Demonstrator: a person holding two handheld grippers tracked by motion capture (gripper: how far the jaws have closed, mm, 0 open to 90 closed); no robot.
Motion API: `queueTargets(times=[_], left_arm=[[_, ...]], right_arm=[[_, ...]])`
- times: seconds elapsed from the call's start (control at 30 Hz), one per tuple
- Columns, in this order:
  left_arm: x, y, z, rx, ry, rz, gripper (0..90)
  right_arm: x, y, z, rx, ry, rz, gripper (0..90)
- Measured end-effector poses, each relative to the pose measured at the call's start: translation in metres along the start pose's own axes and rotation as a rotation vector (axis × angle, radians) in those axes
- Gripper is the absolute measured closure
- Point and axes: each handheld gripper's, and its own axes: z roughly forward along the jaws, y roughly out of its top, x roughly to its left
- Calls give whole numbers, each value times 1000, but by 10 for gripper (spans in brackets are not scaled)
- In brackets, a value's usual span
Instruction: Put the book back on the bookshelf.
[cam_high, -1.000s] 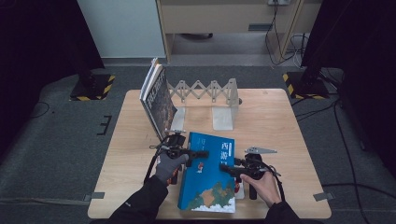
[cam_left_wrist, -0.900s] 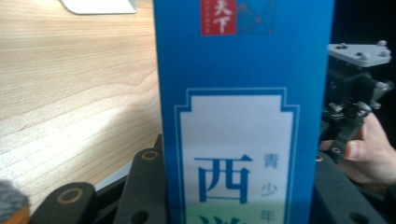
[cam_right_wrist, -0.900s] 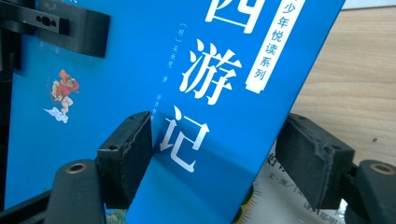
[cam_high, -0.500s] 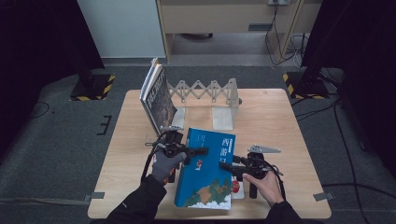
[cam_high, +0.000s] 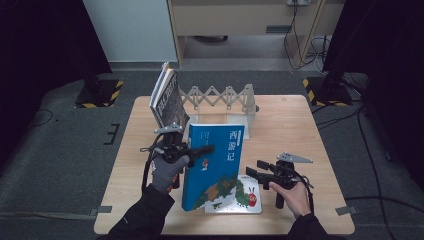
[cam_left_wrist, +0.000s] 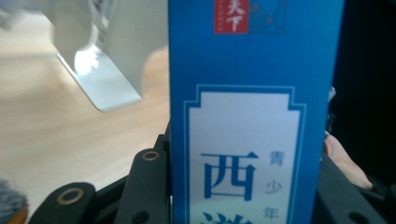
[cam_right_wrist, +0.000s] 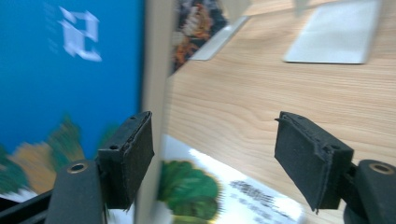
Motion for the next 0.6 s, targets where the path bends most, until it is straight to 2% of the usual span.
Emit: queueTargets(times=[0.13, 0.2, 0.27, 0.33, 0.4, 0.5, 0.6], left_arm=[[-3, 7, -11, -39, 27, 18, 613], [-4, 10, -16, -57, 43, 23, 613], [-5, 13, -20, -68, 58, 29, 613], [-4, 16, -24, -80, 67, 31, 613], [-4, 20, -28, -92, 78, 30, 613], [-6, 27, -35, -114, 94, 45, 613], [-9, 37, -39, -128, 124, 66, 613]], right_arm=[[-10, 0, -3, 25, -81, -23, 284], [-16, 0, -5, 47, -159, -70, 272], [-23, -3, -7, 82, -241, -88, 250], [-32, -7, -8, 114, -294, -93, 240], [-39, -9, -8, 157, -353, -124, 225], [-47, -12, -8, 200, -405, -152, 195], [-51, -14, -7, 228, -425, -155, 179]])
